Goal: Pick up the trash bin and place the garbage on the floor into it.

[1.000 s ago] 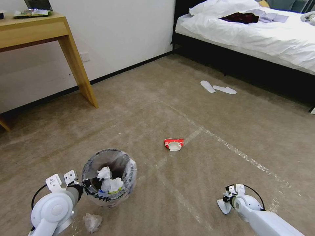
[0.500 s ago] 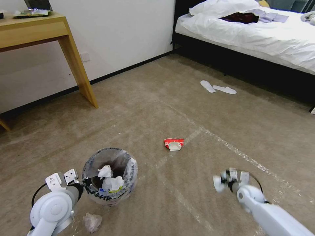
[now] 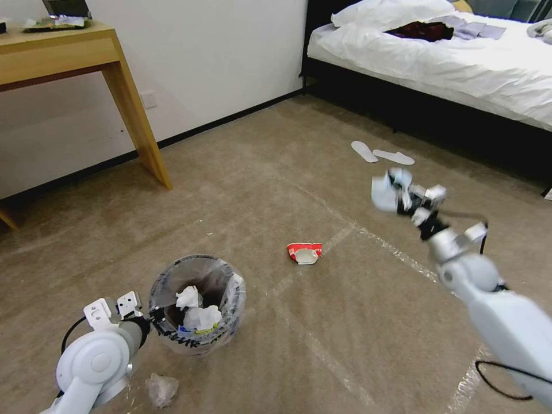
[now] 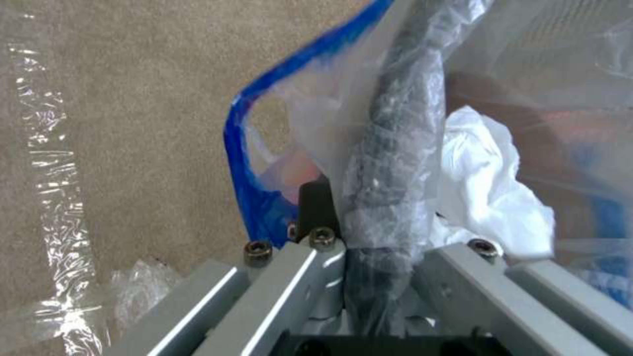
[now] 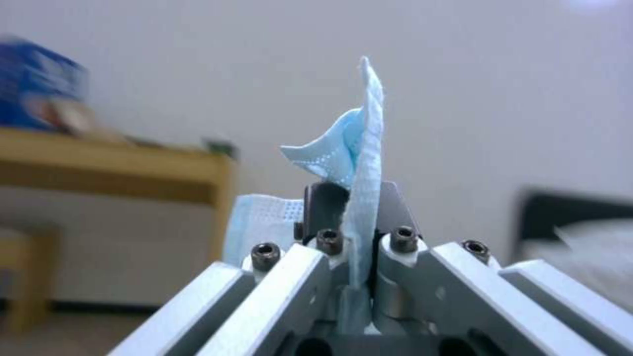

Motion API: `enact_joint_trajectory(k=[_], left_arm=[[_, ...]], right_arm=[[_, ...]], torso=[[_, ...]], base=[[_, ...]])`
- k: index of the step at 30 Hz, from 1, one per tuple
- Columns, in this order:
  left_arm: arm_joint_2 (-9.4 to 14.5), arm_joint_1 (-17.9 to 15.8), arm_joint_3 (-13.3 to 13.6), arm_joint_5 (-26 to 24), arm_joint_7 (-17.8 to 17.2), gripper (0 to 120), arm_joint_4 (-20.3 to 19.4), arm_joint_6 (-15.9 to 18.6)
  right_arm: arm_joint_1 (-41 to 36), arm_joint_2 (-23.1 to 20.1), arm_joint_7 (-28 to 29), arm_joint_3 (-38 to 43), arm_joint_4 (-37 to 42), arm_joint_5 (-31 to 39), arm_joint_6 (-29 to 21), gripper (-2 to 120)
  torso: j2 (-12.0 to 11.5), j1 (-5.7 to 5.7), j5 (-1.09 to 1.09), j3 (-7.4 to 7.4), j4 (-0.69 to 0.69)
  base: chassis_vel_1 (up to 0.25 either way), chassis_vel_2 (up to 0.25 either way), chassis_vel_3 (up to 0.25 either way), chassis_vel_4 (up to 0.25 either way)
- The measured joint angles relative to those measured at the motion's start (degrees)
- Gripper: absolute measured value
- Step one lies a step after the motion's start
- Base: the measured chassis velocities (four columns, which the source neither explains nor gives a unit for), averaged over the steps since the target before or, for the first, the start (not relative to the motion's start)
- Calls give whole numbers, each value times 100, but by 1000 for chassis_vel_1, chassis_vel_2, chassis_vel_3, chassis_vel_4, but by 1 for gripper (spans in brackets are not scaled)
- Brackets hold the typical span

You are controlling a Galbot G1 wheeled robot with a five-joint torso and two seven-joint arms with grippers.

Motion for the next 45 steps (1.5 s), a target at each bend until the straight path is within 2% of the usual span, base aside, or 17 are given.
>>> enact_joint_trajectory(k=[5, 7, 12, 16, 18, 23, 34, 38, 45], left_arm=[[25, 0, 0, -22, 0, 0, -5, 0], [45, 6, 1, -45, -6, 0, -9, 2], [56, 29, -1, -76, -18, 0, -39, 15], [52, 40, -4, -88, -41, 0, -88, 21], [52, 40, -4, -88, -41, 0, -88, 21], [37, 51, -25, -130, -83, 0, -229, 26], [39, 99, -72, -178, -138, 0, -362, 31], [12, 131, -86, -176, -149, 0, -397, 34], [3, 171, -123, -165, -150, 0, -437, 34]], right_arm=[[94, -217, -239, -219, 718, 252, -81, 0], [181, -304, -532, -497, 1021, 331, -172, 0], [527, -370, -806, -1077, 1227, 362, -210, 0], [1110, -341, -1216, -1946, 1219, 433, -224, 0], [1110, -341, -1216, -1946, 1219, 433, -224, 0], [1723, -58, -1665, -3177, 961, 357, -229, 0], [2340, 477, -1736, -4172, 583, 248, -233, 0], [2749, 787, -1837, -4698, 59, 216, -227, 0], [3023, 1143, -1930, -5172, -592, 128, -154, 0]], torso=[[1, 0, -1, 0, 0], [1, 0, 0, 0, -1], [1, 0, -2, 0, -1], [1, 0, -2, 0, 0], [1, 0, -2, 0, 0], [1, 0, -1, 0, 0], [1, 0, -1, 0, 0], [1, 0, -2, 1, 0], [0, 0, -1, 1, 0]], base=[[0, 0, 0, 0], [0, 0, 0, 0], [0, 0, 0, 0], [0, 0, 0, 0], [0, 0, 0, 0], [0, 0, 0, 0], [0, 0, 0, 0], [0, 0, 0, 0], [0, 0, 0, 0]])
